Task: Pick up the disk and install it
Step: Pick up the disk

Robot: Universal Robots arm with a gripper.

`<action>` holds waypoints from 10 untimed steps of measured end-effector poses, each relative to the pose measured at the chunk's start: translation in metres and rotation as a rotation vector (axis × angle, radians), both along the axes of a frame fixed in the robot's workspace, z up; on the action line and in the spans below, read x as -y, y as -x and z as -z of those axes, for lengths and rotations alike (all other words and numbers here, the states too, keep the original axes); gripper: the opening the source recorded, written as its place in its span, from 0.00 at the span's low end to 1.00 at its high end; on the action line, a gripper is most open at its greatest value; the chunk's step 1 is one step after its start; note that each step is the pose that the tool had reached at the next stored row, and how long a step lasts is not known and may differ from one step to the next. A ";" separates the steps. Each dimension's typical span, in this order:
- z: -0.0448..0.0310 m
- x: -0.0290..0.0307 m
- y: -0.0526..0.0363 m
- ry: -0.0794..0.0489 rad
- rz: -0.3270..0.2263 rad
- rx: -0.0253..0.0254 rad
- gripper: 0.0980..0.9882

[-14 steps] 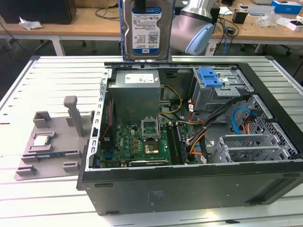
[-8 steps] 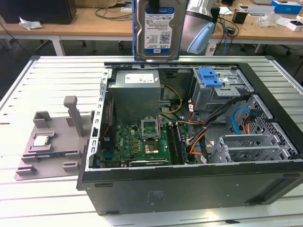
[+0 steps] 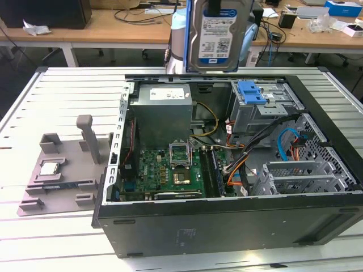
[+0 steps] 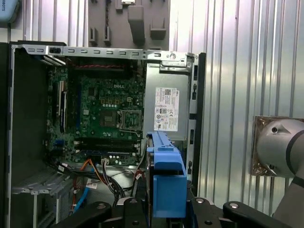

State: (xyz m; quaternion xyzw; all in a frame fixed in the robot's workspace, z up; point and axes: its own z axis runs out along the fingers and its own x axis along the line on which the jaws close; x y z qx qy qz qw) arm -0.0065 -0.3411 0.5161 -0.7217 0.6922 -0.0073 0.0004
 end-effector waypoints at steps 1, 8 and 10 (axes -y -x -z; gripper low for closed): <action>0.0000 0.0000 -0.0039 0.000 0.000 -0.0001 0.30; 0.0000 -0.0002 -0.0357 0.000 0.000 -0.0002 0.30; 0.0000 -0.0003 -0.0454 0.000 0.000 -0.0003 0.30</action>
